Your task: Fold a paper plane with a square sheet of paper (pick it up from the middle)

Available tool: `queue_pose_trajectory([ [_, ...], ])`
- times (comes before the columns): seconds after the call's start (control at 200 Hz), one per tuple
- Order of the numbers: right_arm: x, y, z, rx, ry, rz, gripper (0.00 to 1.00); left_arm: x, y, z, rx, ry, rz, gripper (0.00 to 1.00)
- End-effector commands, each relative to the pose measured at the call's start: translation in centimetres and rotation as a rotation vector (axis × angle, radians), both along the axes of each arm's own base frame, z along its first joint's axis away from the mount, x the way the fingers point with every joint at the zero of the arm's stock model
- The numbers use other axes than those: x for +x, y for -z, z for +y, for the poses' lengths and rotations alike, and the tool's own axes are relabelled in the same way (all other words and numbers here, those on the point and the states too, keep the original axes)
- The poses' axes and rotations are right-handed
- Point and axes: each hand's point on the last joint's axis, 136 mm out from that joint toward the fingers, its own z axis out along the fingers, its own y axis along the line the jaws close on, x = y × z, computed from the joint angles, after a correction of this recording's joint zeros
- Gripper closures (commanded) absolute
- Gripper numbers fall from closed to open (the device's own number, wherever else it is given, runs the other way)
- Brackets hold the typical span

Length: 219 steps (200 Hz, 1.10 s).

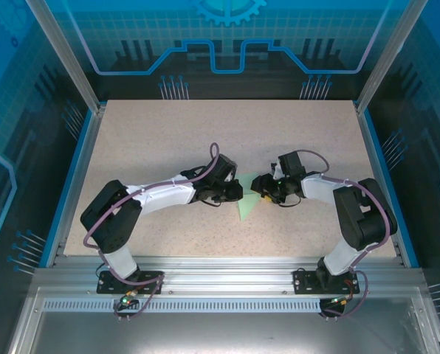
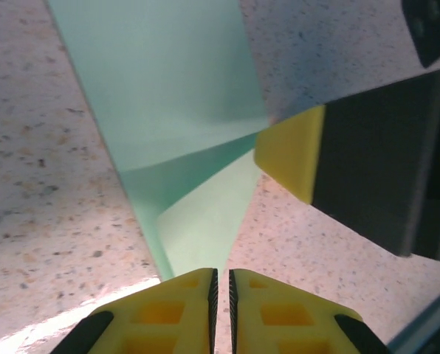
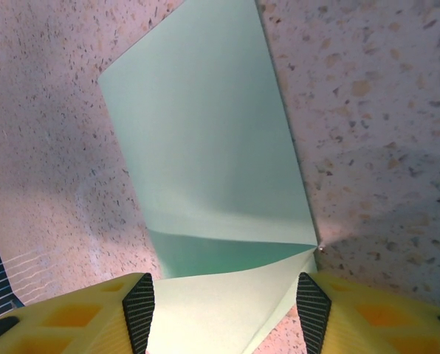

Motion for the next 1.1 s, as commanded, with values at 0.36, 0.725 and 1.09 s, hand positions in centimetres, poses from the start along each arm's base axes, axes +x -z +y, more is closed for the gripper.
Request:
queue_pose_trajectory([
  [0.36,0.0,-0.5,-0.1,0.027,0.009,-0.003,0.41,0.4,5.4,0.3,0.039,-0.018,0.12,0.89],
  [0.725,0.4,-0.4,-0.3,0.024,0.045,0.008,0.38,0.3,6.8,1.0,0.071,-0.025,0.14,0.9],
  [1.09,1.3,-0.5,0.5,0.071,0.061,0.022,0.38,0.0,7.7,1.1,0.09,-0.016,0.163,0.91],
])
